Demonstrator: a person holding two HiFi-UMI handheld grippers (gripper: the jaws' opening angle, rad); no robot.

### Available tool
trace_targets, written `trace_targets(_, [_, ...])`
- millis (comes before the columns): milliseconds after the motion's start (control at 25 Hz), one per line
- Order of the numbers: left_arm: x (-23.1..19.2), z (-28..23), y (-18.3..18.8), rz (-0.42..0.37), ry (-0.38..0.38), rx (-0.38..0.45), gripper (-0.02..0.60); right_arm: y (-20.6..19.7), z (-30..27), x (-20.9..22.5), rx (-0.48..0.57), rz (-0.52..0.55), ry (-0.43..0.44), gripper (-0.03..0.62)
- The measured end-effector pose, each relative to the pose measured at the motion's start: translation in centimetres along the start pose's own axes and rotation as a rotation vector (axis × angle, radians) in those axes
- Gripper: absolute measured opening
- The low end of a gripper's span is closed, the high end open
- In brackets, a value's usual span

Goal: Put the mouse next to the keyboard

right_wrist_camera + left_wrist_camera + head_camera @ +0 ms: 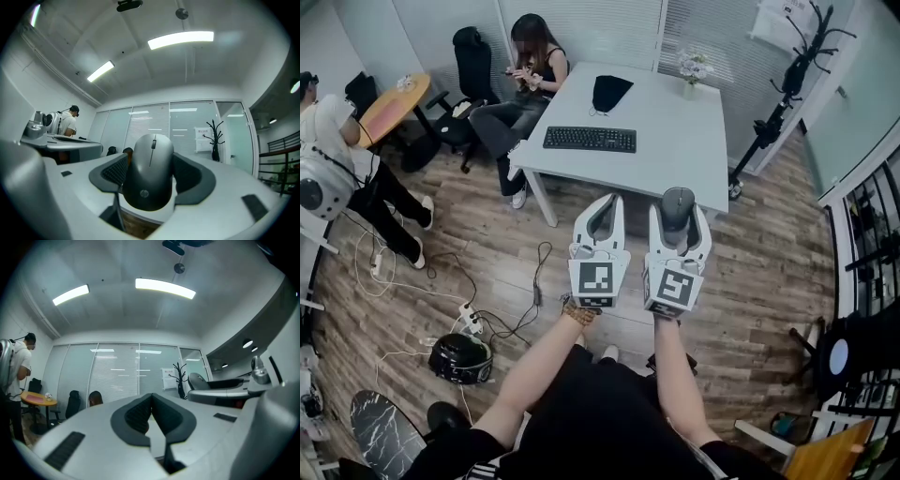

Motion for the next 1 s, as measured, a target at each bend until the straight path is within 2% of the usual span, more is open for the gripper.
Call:
trace_targets(280, [-0.6, -1.4, -0.4, -0.01, 0.0, 0.005, 0.012, -0.3, -1.5, 0.0, 0.006, 0.021, 0.002, 0.296])
trace_targets(400, [-1.3, -2.5, -0.7, -0.002, -0.01, 0.015, 0.012, 0.3, -2.7, -0.2, 0.003, 0.029, -0.025, 0.296])
trace_targets(640, [-3.6, -6.6, -1.6, 0.034, -0.044, 0.043, 0.012, -0.6, -6.8, -0.8, 0.017, 0.055, -0.052, 0.296])
trace_targets(1000, [-7.8, -13.4, -3.8, 0.057, -0.102, 0.032, 0.012, -1.8, -14.2, -1.7, -0.005, 0.076, -0.107, 0.296])
Point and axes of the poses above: the fingertips, and each gripper's own axes: z backward along the fingers, x to its right, y out of its top, the point moved 8 cm from there along z, backward along the fingers, and after that the axes turned 2 degrees about y, right-handed, at the moved point
